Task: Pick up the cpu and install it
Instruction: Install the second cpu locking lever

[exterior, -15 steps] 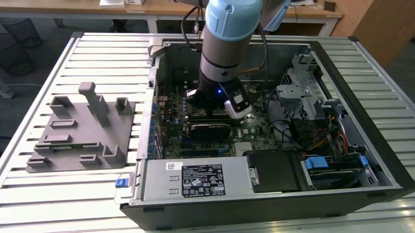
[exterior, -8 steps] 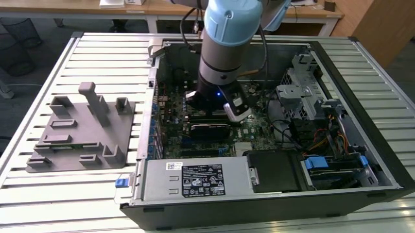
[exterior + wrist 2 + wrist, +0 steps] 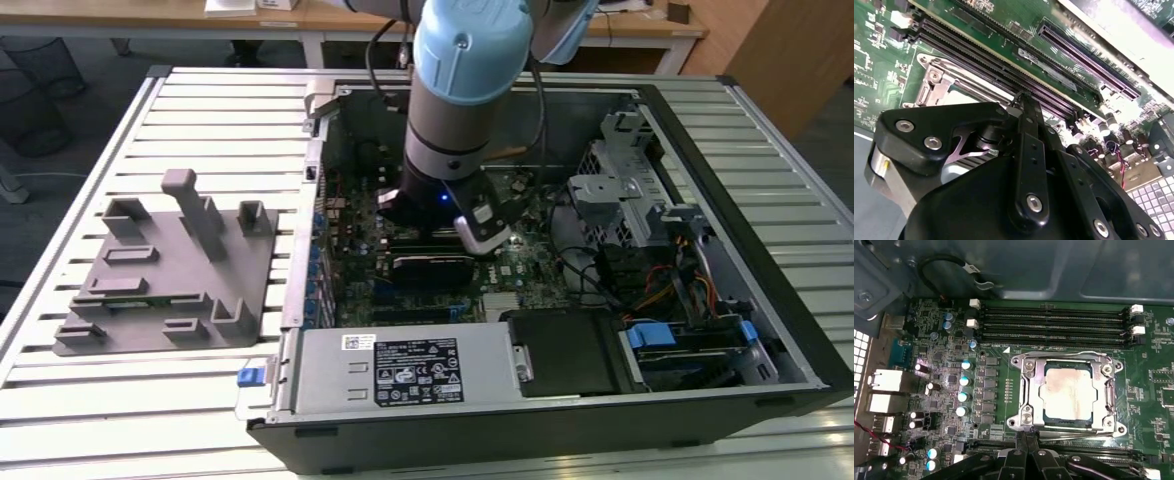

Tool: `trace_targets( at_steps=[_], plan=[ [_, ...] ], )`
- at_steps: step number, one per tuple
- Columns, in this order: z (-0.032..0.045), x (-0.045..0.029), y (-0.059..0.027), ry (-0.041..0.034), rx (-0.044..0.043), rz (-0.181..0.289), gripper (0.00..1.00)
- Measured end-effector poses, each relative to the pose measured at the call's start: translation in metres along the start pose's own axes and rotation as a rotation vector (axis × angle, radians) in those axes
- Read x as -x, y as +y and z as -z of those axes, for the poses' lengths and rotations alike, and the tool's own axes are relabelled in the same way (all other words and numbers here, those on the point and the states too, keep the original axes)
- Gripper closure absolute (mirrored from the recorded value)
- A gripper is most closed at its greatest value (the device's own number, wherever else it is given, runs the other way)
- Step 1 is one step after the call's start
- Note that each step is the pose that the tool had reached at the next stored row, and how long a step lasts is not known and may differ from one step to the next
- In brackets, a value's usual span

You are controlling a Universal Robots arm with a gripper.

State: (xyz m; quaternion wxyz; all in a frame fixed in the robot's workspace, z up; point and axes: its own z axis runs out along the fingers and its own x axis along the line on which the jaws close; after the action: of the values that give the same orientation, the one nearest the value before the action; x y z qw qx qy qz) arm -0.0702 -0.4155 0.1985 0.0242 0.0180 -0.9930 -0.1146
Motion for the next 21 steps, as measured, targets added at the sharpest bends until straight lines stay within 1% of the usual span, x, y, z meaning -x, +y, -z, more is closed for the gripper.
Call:
trace_targets(
  at_steps=[3, 8, 13, 15, 21],
  plan=[
    [-0.0009, -0.0025, -0.0006, -0.0003, 0.0089, 0.000, 0.89],
    [-0.0033, -0.0042, -0.0018, -0.0006, 0.0169, 0.001, 0.89],
    [-0.0046, -0.0056, -0.0022, -0.0009, 0.0296, 0.002, 0.89],
    [-0.0044, -0.0056, -0.0031, -0.0010, 0.0315, 0.002, 0.89],
    [-0.0034, -0.0059, -0.0077, -0.0010, 0.0318, 0.002, 0.89]
  ],
)
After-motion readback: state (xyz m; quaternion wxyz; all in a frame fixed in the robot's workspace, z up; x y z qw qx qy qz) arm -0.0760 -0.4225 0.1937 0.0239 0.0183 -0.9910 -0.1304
